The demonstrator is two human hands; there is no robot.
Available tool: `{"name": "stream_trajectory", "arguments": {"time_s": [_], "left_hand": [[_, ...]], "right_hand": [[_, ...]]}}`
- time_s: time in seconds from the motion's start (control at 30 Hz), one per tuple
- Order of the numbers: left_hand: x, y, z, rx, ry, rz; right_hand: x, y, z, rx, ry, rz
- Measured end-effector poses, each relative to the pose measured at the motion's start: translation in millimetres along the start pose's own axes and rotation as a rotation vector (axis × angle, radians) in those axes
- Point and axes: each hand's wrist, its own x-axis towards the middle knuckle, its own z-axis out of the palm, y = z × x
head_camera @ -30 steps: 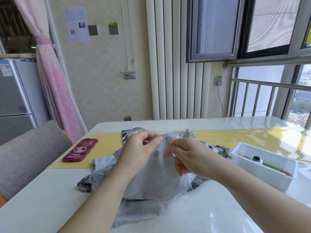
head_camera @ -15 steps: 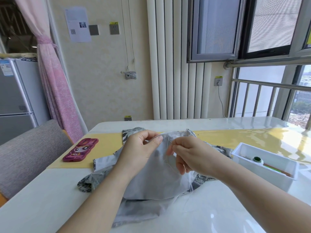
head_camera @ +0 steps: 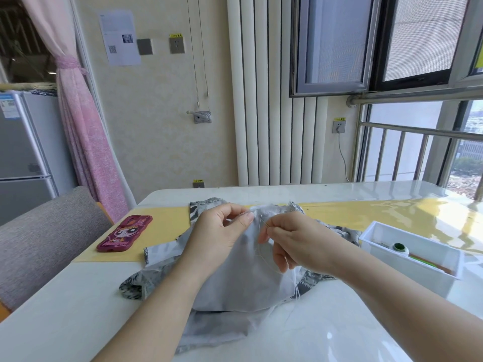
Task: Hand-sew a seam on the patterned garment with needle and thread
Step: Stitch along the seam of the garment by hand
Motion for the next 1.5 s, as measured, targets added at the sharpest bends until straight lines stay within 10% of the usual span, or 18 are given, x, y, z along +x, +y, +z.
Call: {"name": "stream_trajectory", "arguments": {"time_s": [0.5,0.8,1.5], "left_hand": [[-14,1,13,0.231,0.095,0.344],[-4,-5,6,-0.225,0.142,-0.013],[-1,-4,5,-0.279,0.138,-0.022]], "right_hand": [[8,0,2,0.076,-0.026,0.03],[-3,6,3,0.134,0.18,-0.198],[15,22,0,-0.635,0.529,-0.71]]}}
